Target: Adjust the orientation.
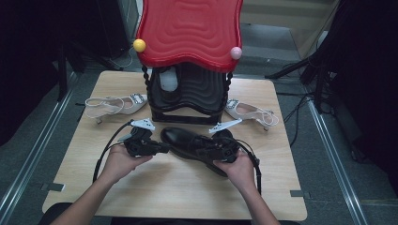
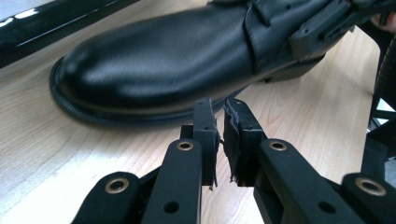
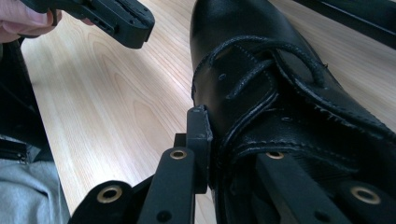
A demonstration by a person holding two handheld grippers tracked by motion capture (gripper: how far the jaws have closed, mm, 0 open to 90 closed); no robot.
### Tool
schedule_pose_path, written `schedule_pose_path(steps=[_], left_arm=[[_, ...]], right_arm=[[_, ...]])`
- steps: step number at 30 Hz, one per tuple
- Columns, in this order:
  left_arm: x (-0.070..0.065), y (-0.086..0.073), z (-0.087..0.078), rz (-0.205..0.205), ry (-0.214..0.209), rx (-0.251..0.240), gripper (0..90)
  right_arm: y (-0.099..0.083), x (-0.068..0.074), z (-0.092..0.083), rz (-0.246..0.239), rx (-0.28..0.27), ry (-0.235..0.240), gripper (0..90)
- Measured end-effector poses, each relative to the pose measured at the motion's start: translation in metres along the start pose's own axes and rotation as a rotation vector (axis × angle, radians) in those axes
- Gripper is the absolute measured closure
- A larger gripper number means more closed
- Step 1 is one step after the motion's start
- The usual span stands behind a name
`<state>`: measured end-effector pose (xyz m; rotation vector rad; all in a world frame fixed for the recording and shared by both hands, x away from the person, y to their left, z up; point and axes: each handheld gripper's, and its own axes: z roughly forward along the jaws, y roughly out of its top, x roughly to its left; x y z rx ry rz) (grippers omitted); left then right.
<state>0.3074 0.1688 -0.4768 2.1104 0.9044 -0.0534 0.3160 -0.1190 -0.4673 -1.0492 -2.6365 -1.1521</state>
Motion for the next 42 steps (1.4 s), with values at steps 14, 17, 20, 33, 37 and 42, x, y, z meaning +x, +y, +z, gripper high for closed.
schedule_pose_path(steps=[14, 17, 20, 33, 37, 42], left_arm=[[-0.002, -0.003, -0.003, -0.014, 0.034, -0.028, 87.8], [-0.006, -0.002, 0.000, 0.000, 0.046, -0.022, 88.8], [-0.007, -0.003, 0.003, 0.007, 0.051, -0.023, 88.8], [-0.026, -0.007, 0.041, 0.027, 0.045, -0.006, 89.6], [-0.025, -0.009, 0.052, 0.013, 0.025, 0.001, 89.7], [-0.026, -0.008, 0.055, 0.024, 0.028, 0.005, 90.0]], right_arm=[[-0.011, -0.001, -0.015, -0.020, -0.031, -0.001, 72.8], [-0.014, -0.007, -0.035, -0.007, -0.057, -0.002, 84.9], [-0.016, -0.011, -0.046, -0.019, -0.075, -0.028, 90.0], [-0.015, -0.061, -0.034, 0.026, -0.052, -0.173, 90.0], [-0.017, -0.061, -0.030, 0.034, -0.067, -0.165, 90.0], [-0.021, -0.057, -0.031, 0.041, -0.066, -0.160, 90.0]])
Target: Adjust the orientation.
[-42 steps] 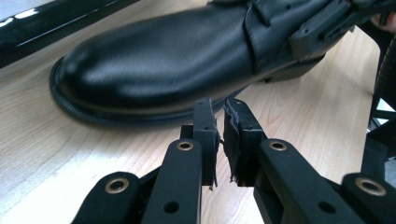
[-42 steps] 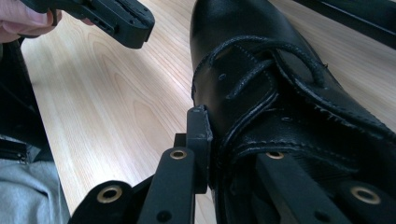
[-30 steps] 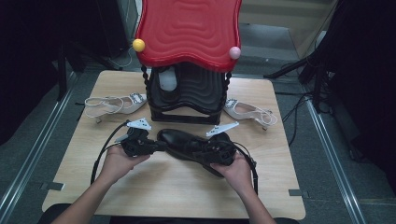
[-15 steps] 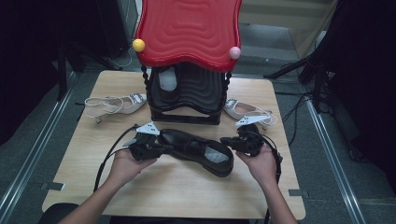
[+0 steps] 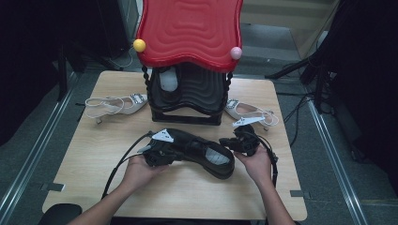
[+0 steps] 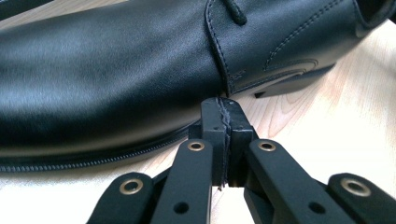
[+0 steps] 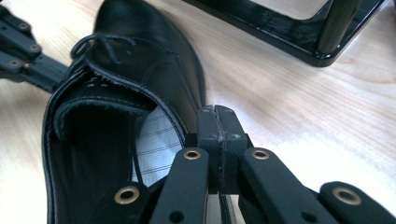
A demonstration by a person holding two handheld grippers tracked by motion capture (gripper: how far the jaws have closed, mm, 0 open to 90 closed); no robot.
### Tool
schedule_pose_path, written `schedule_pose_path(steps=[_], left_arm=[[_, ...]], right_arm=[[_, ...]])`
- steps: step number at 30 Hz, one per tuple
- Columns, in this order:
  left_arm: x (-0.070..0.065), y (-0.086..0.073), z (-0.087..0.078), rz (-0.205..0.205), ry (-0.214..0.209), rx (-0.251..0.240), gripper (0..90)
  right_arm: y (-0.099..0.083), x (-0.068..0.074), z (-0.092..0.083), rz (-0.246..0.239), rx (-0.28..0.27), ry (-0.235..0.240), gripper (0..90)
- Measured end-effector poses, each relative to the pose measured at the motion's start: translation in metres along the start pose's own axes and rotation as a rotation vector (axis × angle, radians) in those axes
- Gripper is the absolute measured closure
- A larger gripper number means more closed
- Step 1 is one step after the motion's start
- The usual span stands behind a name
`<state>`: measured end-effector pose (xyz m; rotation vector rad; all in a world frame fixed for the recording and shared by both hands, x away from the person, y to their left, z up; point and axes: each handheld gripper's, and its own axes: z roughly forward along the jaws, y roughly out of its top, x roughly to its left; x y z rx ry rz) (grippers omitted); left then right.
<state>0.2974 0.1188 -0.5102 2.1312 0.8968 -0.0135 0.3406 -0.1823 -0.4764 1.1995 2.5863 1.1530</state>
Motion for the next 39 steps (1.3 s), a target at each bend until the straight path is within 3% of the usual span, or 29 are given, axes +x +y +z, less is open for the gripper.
schedule_pose_path(steps=[8, 17, 30, 39], left_arm=[[0.005, 0.001, 0.001, -0.020, -0.007, -0.004, 90.0], [0.004, 0.007, 0.006, -0.015, -0.027, 0.004, 90.0], [0.006, 0.017, 0.016, -0.020, -0.053, 0.005, 89.9], [0.012, 0.023, 0.022, -0.021, -0.063, -0.003, 89.4]], right_arm=[[-0.012, 0.011, -0.006, 0.048, -0.007, -0.004, 90.0], [-0.031, 0.035, -0.016, 0.087, -0.031, -0.013, 90.0], [-0.043, 0.048, -0.022, 0.138, -0.040, -0.035, 90.0], [-0.044, 0.048, -0.023, 0.167, -0.038, -0.037, 90.0]])
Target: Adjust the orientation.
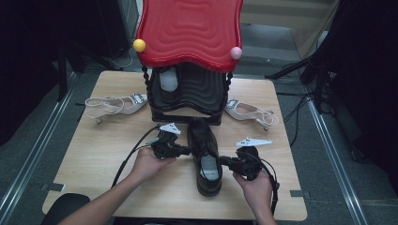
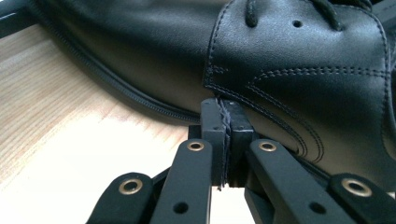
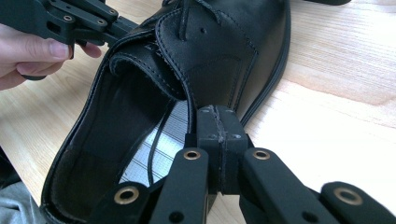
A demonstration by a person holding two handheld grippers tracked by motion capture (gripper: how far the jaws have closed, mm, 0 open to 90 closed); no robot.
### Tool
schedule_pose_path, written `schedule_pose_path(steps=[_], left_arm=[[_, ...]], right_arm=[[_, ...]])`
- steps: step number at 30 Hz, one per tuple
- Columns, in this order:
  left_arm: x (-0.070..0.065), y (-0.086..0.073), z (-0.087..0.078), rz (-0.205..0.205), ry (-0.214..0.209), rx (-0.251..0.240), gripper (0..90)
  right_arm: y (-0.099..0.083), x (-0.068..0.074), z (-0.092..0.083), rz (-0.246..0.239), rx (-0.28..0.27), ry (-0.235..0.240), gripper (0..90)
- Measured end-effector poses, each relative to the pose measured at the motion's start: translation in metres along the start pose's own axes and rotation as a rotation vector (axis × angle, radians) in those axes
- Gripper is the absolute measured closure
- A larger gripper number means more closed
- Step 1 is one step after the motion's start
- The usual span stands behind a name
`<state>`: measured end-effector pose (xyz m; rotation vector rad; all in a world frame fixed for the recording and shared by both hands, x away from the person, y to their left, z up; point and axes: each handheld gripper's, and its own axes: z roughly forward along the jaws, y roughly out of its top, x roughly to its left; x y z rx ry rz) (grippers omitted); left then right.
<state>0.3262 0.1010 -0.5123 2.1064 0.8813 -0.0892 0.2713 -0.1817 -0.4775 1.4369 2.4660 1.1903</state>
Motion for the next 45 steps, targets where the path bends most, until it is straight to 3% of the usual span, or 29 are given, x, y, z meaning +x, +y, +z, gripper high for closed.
schedule_pose_path(steps=[7, 10, 13, 17, 18, 19, 20, 23, 32, 38, 45], left_arm=[[0.003, 0.001, 0.000, -0.011, -0.008, 0.002, 87.4], [0.004, 0.005, -0.013, -0.017, -0.017, -0.020, 86.1], [0.003, 0.011, -0.020, -0.019, -0.034, -0.010, 79.9], [-0.001, 0.025, -0.039, 0.006, -0.035, -0.010, 72.0], [-0.004, 0.034, -0.050, 0.022, -0.037, -0.013, 71.5], [-0.004, 0.034, -0.050, 0.022, -0.037, -0.013, 70.1], [-0.007, 0.044, -0.061, 0.049, -0.032, -0.018, 68.2], [-0.009, 0.057, -0.076, 0.064, -0.030, -0.043, 66.4], [-0.007, 0.087, -0.107, 0.092, -0.025, -0.061, 70.6], [-0.009, 0.106, -0.127, 0.122, -0.030, -0.088, 80.0], [-0.009, 0.123, -0.144, 0.139, -0.017, -0.110, 82.9]], right_arm=[[0.003, -0.001, -0.001, 0.008, -0.007, -0.002, 88.0], [0.006, -0.001, -0.006, 0.005, -0.016, 0.004, 86.9], [0.012, 0.001, -0.011, 0.014, -0.014, 0.017, 85.7], [0.018, 0.007, -0.014, 0.018, -0.018, 0.031, 81.7], [0.023, 0.013, -0.015, 0.016, -0.015, 0.048, 77.9], [0.023, 0.013, -0.015, 0.016, -0.015, 0.048, 77.9], [0.027, 0.021, -0.015, 0.007, -0.006, 0.056, 74.7], [0.032, 0.031, -0.012, 0.004, 0.009, 0.081, 71.6], [0.034, 0.050, 0.003, -0.006, 0.076, 0.116, 63.9], [0.033, 0.061, 0.016, -0.024, 0.120, 0.103, 59.0], [0.031, 0.063, 0.034, -0.022, 0.173, 0.073, 58.3]])
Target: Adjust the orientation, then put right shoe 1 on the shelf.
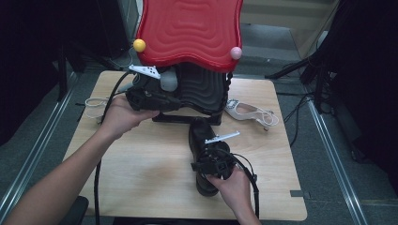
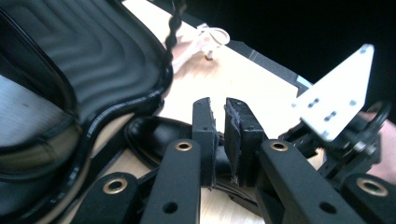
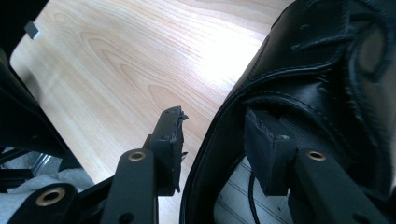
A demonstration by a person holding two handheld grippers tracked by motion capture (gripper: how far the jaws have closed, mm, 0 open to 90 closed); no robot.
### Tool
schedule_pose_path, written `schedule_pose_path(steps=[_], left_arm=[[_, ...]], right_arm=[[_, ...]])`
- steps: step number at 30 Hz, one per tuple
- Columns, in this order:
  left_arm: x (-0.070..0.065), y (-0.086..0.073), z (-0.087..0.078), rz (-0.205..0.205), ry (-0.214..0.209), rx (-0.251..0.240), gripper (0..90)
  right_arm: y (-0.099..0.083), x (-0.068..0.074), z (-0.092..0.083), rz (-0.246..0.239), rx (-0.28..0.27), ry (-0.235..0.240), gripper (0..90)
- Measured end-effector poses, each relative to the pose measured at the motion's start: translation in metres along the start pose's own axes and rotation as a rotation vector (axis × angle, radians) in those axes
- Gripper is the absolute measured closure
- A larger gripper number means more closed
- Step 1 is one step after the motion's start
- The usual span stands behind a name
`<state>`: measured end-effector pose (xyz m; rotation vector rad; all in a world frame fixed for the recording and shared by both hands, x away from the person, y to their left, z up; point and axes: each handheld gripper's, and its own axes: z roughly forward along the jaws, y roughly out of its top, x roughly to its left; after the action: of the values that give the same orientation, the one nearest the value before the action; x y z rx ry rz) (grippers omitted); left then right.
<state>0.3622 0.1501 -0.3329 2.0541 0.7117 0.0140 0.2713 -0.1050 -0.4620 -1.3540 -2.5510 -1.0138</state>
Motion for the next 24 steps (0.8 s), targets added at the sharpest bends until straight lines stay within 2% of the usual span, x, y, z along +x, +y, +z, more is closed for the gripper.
schedule_pose_path(steps=[2, 4, 9, 11, 13, 14, 16, 17, 18, 24], left_arm=[[0.002, 0.005, -0.004, -0.003, 0.002, -0.002, 83.0], [0.004, 0.014, -0.010, 0.004, 0.021, -0.002, 83.9], [0.008, 0.027, -0.016, 0.013, 0.017, -0.004, 87.2], [0.009, 0.033, -0.018, 0.026, 0.028, -0.006, 87.3], [0.011, 0.040, -0.022, 0.034, 0.036, -0.013, 87.3], [0.012, 0.047, -0.027, 0.035, 0.047, -0.027, 87.3], [0.012, 0.050, -0.028, 0.035, 0.048, -0.030, 87.3], [0.012, 0.057, -0.031, 0.044, 0.066, -0.031, 87.3], [0.012, 0.057, -0.031, 0.044, 0.066, -0.031, 87.2], [0.012, 0.080, -0.040, 0.062, 0.101, -0.061, 87.1]], right_arm=[[0.000, 0.000, 0.002, 0.001, 0.004, -0.003, 58.3], [0.002, 0.000, 0.010, 0.011, 0.018, -0.014, 56.3], [0.003, 0.001, 0.023, 0.019, 0.039, -0.018, 54.7], [0.004, 0.003, 0.028, 0.022, 0.053, -0.055, 57.0], [0.005, 0.003, 0.028, 0.026, 0.052, -0.056, 58.0], [0.005, 0.002, 0.028, 0.038, 0.054, -0.064, 61.2], [0.005, 0.002, 0.030, 0.036, 0.058, -0.074, 61.9], [0.005, 0.002, 0.030, 0.048, 0.061, -0.078, 63.2], [0.005, 0.002, 0.030, 0.048, 0.061, -0.078, 63.2], [0.005, 0.001, 0.030, 0.087, 0.069, -0.080, 68.5]])
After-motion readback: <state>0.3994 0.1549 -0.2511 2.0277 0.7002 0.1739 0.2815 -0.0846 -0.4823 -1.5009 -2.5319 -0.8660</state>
